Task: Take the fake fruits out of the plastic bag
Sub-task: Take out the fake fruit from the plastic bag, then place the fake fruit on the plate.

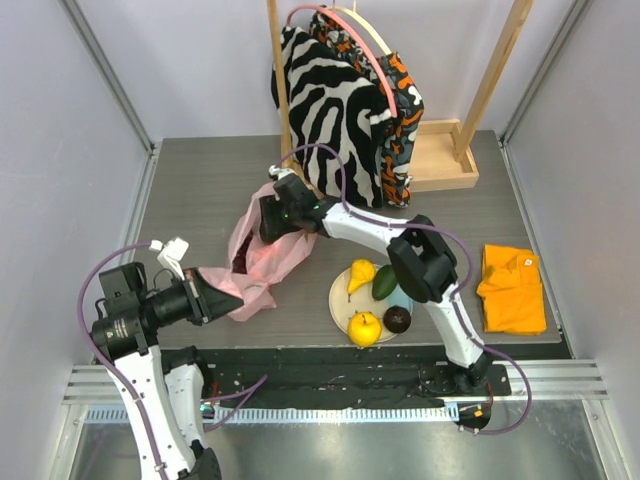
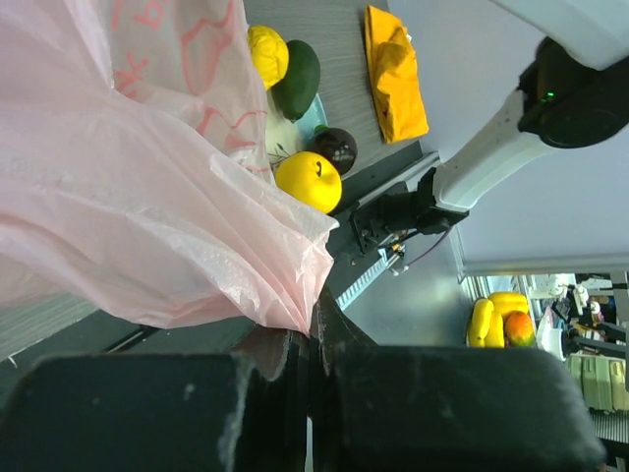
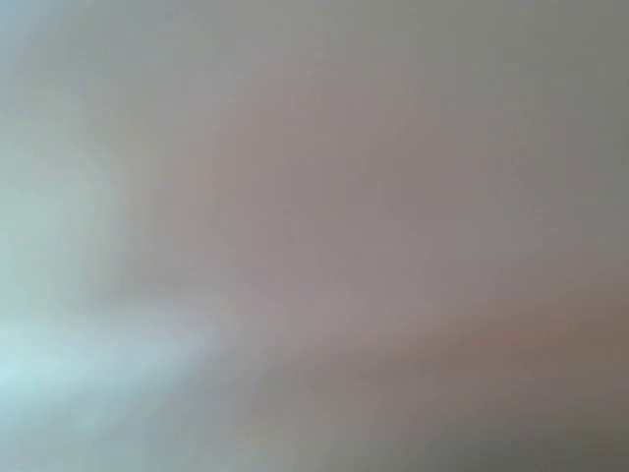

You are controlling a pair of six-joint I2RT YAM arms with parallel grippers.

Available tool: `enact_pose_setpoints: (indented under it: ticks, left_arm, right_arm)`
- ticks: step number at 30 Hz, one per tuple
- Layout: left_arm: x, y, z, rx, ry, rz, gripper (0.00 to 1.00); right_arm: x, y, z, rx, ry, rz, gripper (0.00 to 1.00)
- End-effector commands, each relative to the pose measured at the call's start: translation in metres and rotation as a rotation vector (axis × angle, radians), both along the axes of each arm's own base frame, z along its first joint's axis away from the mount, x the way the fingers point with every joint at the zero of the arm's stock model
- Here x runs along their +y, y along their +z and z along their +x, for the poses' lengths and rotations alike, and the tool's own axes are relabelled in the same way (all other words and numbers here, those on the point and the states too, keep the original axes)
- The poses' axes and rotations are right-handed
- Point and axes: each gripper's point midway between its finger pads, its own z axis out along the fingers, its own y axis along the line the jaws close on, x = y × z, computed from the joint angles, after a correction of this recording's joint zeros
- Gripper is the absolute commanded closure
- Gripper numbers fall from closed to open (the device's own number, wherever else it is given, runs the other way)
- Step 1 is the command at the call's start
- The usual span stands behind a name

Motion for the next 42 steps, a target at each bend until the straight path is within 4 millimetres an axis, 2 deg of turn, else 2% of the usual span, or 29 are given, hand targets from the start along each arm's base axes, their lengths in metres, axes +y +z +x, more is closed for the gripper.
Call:
enact_pose_setpoints:
  ticks: [1, 2, 3, 6, 7, 9, 10, 11, 12, 14, 15, 17, 18, 20, 21, 23, 25, 28, 31, 35, 40, 42]
  left_arm:
    - [-0.014, 0.0, -0.027, 0.183, 0.016, -0.116, 1.0]
    - [-0.013, 0.001, -0.025, 0.182, 0.025, -0.122, 1.0]
    - [-0.012, 0.001, -0.023, 0.181, 0.029, -0.125, 1.0]
    - [-0.005, 0.0, -0.008, 0.16, 0.059, -0.112, 1.0]
    - [0.0, -0.001, 0.003, 0.126, 0.074, -0.09, 1.0]
    - [0.008, -0.001, 0.018, 0.147, 0.118, -0.092, 1.0]
    - [0.013, 0.003, 0.029, 0.099, 0.13, -0.073, 1.0]
    - [0.017, 0.006, 0.035, 0.08, 0.144, -0.063, 1.0]
    - [0.02, 0.009, 0.041, 0.064, 0.159, -0.055, 1.0]
    - [0.029, 0.016, 0.057, 0.019, 0.203, -0.031, 1.0]
    - [0.031, 0.017, 0.061, 0.011, 0.215, -0.026, 1.0]
    - [0.038, 0.016, 0.071, 0.006, 0.247, -0.008, 1.0]
    - [0.04, 0.016, 0.075, -0.001, 0.255, -0.002, 1.0]
    - [0.045, 0.011, 0.08, 0.021, 0.278, 0.002, 1.0]
    - [0.047, 0.011, 0.082, 0.02, 0.286, 0.006, 1.0]
    - [0.048, 0.013, 0.084, 0.016, 0.297, 0.01, 1.0]
    - [0.049, 0.017, 0.086, -0.002, 0.305, 0.015, 1.0]
    - [0.05, 0.019, 0.087, -0.005, 0.31, 0.011, 1.0]
    - [0.049, 0.023, 0.087, -0.008, 0.314, 0.006, 1.0]
    - [0.05, 0.025, 0.086, -0.013, 0.324, 0.013, 1.0]
    - [0.05, 0.023, 0.082, -0.008, 0.331, 0.022, 1.0]
    - [0.049, 0.022, 0.08, -0.003, 0.332, 0.028, 1.0]
  right_arm:
    - [0.007, 0.097, -0.037, -0.014, 0.176, 0.191, 0.99]
    - [0.006, 0.095, -0.046, 0.018, 0.209, 0.204, 0.99]
    - [0.011, 0.101, -0.065, 0.065, 0.296, 0.251, 0.99]
    - [0.007, 0.116, -0.095, 0.103, 0.419, 0.295, 0.99]
    - [0.005, 0.119, -0.108, 0.112, 0.481, 0.295, 0.99]
    - [-0.004, 0.127, -0.122, 0.11, 0.537, 0.285, 0.99]
    - [-0.01, 0.126, -0.135, 0.109, 0.614, 0.262, 0.99]
    - [-0.017, 0.138, -0.141, 0.079, 0.654, 0.258, 0.99]
    - [-0.022, 0.141, -0.147, 0.059, 0.697, 0.24, 0.99]
    - [-0.04, 0.143, -0.159, -0.017, 0.799, 0.174, 0.99]
    - [-0.054, 0.16, -0.168, -0.066, 0.83, 0.161, 0.99]
    - [-0.072, 0.16, -0.177, -0.151, 0.915, 0.106, 0.99]
    - [-0.086, 0.177, -0.185, -0.2, 0.929, 0.106, 0.99]
    - [-0.104, 0.175, -0.192, -0.245, 0.966, 0.073, 0.99]
    - [-0.118, 0.176, -0.202, -0.245, 0.99, 0.046, 0.99]
    - [-0.14, 0.157, -0.208, -0.269, 1.054, -0.061, 0.99]
    - [-0.166, 0.131, -0.213, -0.205, 1.041, -0.138, 0.99]
    - [-0.186, 0.098, -0.213, -0.156, 1.061, -0.226, 0.99]
    - [-0.186, 0.074, -0.207, -0.086, 1.057, -0.263, 0.99]
    - [-0.18, 0.051, -0.192, -0.037, 1.055, -0.308, 0.98]
    - [-0.173, 0.033, -0.177, -0.03, 1.087, -0.358, 0.97]
    - [-0.177, 0.021, -0.179, 0.021, 1.112, -0.384, 0.96]
